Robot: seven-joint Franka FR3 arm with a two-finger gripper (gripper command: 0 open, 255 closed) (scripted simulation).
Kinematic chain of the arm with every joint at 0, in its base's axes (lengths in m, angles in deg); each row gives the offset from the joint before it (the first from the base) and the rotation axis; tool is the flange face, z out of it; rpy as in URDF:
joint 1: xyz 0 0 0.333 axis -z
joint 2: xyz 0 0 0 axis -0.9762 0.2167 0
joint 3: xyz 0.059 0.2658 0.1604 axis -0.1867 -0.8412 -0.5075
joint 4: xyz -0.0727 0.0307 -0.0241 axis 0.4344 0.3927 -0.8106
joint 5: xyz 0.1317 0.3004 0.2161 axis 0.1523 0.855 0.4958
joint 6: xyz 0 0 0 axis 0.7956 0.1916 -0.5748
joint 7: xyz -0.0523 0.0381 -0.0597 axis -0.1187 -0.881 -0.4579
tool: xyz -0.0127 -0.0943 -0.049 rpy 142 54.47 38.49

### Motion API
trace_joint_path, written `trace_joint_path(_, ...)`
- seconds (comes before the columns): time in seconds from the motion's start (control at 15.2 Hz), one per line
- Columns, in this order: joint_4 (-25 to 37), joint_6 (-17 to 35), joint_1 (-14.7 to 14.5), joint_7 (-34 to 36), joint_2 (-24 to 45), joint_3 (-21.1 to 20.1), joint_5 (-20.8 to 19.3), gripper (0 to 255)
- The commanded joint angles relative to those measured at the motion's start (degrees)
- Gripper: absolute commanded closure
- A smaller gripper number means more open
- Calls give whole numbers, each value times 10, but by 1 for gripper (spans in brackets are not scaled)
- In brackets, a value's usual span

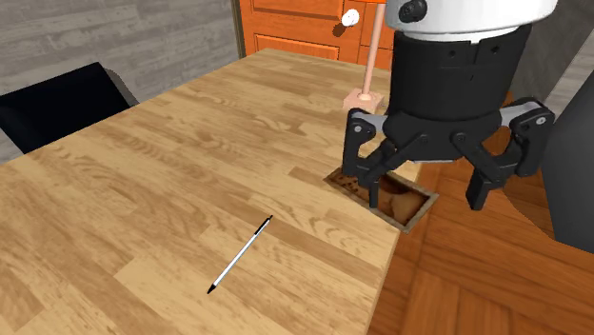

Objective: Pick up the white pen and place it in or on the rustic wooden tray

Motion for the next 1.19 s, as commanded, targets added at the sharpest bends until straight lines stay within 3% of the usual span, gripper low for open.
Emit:
trace_joint_path(0.0, -1, 12, -2, 44, 19, -28, 14, 0)
trace_joint_path(0.59, 28, 75, -2, 232, 150, -149, 48, 0)
trace_joint_path(1.12, 109, 124, 4, 418, 331, -241, 9, 0)
